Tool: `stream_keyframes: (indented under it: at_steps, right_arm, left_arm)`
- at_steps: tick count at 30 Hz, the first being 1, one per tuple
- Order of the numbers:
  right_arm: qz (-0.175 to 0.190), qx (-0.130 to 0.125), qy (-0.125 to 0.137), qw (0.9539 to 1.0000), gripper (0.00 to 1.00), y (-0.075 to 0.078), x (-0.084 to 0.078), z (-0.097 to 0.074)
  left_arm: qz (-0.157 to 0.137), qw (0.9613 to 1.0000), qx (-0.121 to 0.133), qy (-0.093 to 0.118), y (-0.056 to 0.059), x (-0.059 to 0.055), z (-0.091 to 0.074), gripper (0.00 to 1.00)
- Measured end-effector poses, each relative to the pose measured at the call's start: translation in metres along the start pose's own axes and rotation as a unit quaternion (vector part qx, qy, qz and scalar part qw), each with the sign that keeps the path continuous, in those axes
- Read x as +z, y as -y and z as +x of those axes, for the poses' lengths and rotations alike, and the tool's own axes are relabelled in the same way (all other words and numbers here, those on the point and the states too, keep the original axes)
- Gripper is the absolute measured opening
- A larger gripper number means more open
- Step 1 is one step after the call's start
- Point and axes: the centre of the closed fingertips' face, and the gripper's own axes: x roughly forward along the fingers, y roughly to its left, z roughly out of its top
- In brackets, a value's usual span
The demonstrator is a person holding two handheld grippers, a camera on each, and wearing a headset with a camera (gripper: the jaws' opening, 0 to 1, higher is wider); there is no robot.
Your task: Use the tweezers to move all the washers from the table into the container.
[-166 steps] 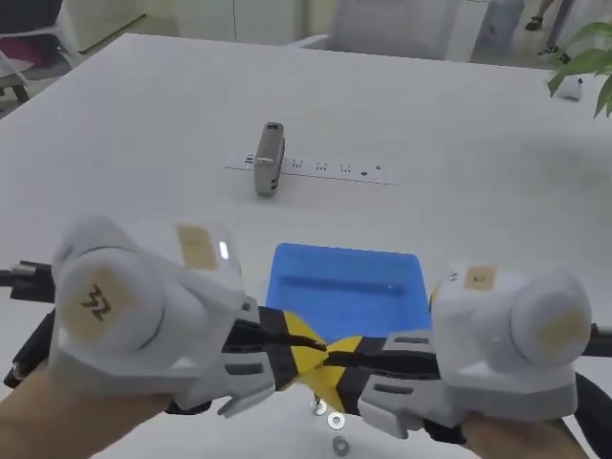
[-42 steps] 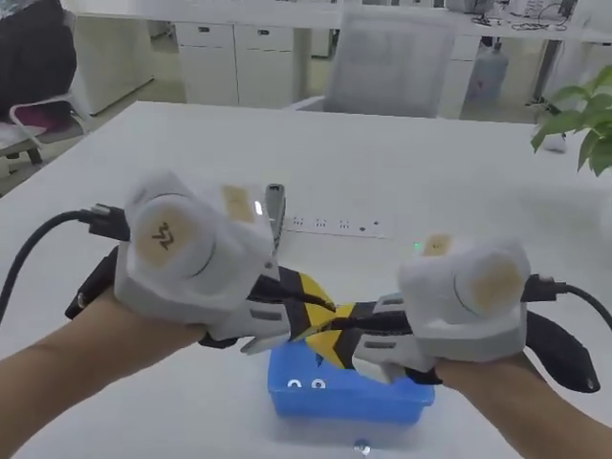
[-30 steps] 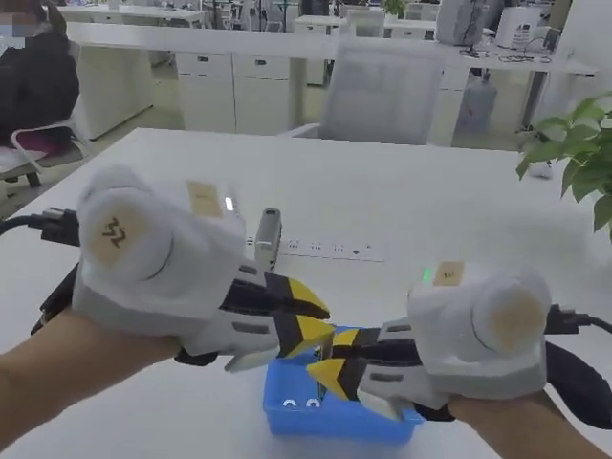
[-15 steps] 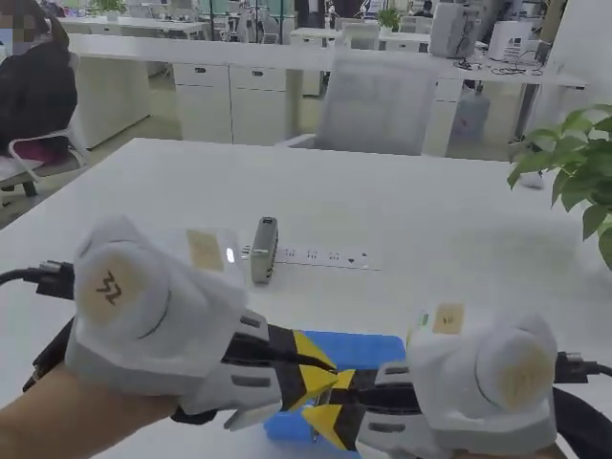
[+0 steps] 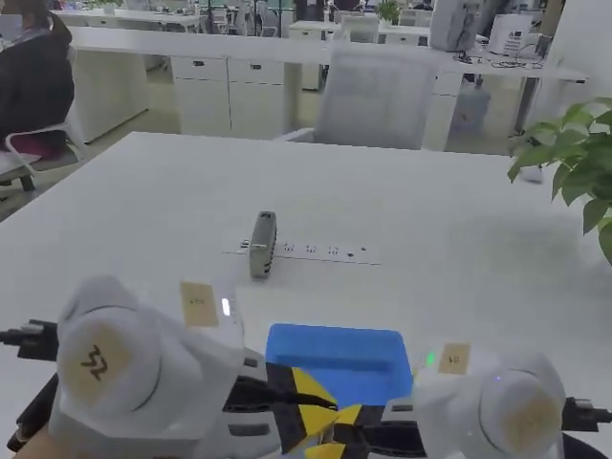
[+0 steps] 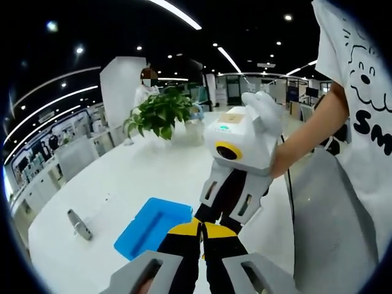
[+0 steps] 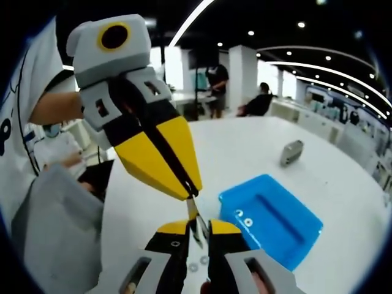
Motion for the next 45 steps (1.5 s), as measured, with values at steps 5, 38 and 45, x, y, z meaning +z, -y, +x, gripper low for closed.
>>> stream_keyframes:
  at_steps: [5, 38, 45]
  right_arm:
    - [0.006, 0.002, -0.003, 1.0, 0.08, -0.003, -0.005, 0.001]
    - [0.017, 0.013, -0.022, 0.9995, 0.09, 0.002, -0.027, 0.013]
    - [-0.005, 0.021, -0.042, 0.9989, 0.09, 0.001, -0.036, 0.013]
  left_arm:
    - [-0.001, 1.0, -0.005, -0.001, 0.006, -0.005, 0.004, 0.0]
    - [0.0, 0.9995, -0.003, -0.03, 0.008, -0.031, 0.02, 0.0]
    - [0.001, 0.9995, -0.011, -0.028, 0.012, -0.03, 0.022, 0.0]
